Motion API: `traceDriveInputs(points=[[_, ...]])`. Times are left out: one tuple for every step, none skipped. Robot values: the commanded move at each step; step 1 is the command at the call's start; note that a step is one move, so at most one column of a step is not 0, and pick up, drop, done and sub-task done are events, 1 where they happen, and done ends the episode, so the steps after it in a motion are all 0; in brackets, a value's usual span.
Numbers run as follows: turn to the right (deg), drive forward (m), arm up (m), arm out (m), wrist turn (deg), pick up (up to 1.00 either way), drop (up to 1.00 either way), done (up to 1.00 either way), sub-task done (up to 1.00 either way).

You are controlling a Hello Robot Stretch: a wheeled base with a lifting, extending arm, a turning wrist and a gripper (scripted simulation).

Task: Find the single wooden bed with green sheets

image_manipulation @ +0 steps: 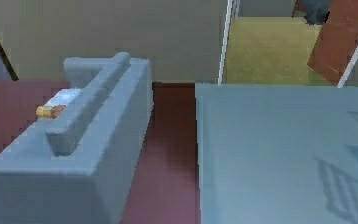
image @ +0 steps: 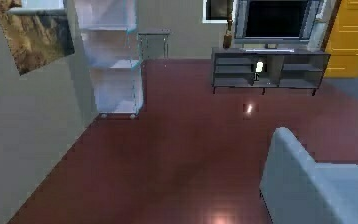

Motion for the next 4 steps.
traceDriveInputs(points=[[0.0, 1.0, 0.0, 0.0, 0.0, 0.0, 0.0, 0.0, 0.0], [6.0, 0.0, 0.0, 0.0, 0.0, 0.0, 0.0, 0.0, 0.0], [0.0, 0.5, 0.0, 0.0, 0.0, 0.0, 0.0, 0.0, 0.0], [39.0, 0.0, 0.0, 0.0, 0.0, 0.0, 0.0, 0.0, 0.0]])
